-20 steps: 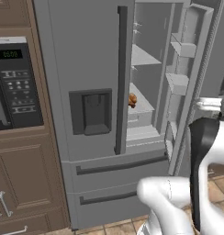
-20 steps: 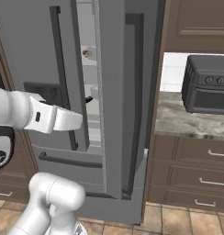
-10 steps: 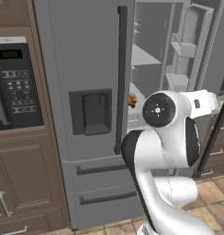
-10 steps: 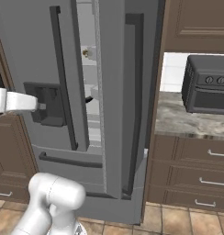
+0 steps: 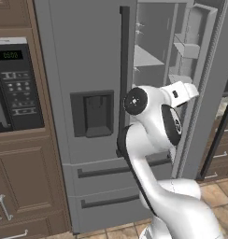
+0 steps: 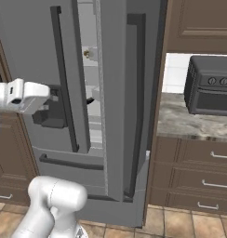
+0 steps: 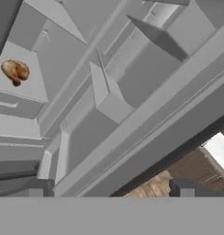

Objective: Gather the onion and mushroom from the fridge and place them on a tray on the dining counter. Then gather the chicken drumstick and fish from the fridge and place them on the other tray.

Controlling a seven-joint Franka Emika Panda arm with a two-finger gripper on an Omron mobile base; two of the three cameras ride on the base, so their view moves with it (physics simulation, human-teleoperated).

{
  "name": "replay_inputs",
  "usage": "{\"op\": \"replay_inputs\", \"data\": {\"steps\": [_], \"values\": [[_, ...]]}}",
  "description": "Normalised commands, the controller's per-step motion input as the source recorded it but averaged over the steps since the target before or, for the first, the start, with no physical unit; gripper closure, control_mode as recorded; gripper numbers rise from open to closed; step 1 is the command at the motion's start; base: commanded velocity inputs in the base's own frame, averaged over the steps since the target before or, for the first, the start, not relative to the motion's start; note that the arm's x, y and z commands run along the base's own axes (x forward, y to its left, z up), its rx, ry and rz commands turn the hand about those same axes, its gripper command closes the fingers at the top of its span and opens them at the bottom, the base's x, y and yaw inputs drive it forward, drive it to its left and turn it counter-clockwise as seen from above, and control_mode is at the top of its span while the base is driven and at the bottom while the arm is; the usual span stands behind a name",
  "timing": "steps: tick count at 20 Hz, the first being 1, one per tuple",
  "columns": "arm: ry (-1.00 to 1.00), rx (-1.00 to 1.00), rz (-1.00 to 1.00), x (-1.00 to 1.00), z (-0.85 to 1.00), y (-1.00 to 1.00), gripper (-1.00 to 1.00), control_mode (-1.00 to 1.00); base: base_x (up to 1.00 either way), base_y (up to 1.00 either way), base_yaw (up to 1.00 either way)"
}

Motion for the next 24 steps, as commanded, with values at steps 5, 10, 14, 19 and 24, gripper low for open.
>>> {"op": "replay_inputs", "data": {"steps": [5,10,14,19,24], "values": [[0.11,-0.12,0.0,0.77,-0.01,-0.21,-1.0,-1.0,0.0,0.0,0.0],[0.1,-0.09,0.0,0.74,-0.11,-0.27,-1.0,-1.0,0.0,0.0,0.0],[0.02,-0.08,0.0,0.36,-0.1,-0.37,-1.0,-1.0,0.0,0.0,0.0],[0.0,-0.08,-0.04,0.05,-0.09,-0.48,-1.0,-1.0,0.0,0.0,0.0],[0.0,-0.07,-0.08,0.0,-0.06,-0.58,-1.0,-1.0,0.0,0.0,0.0]]}}
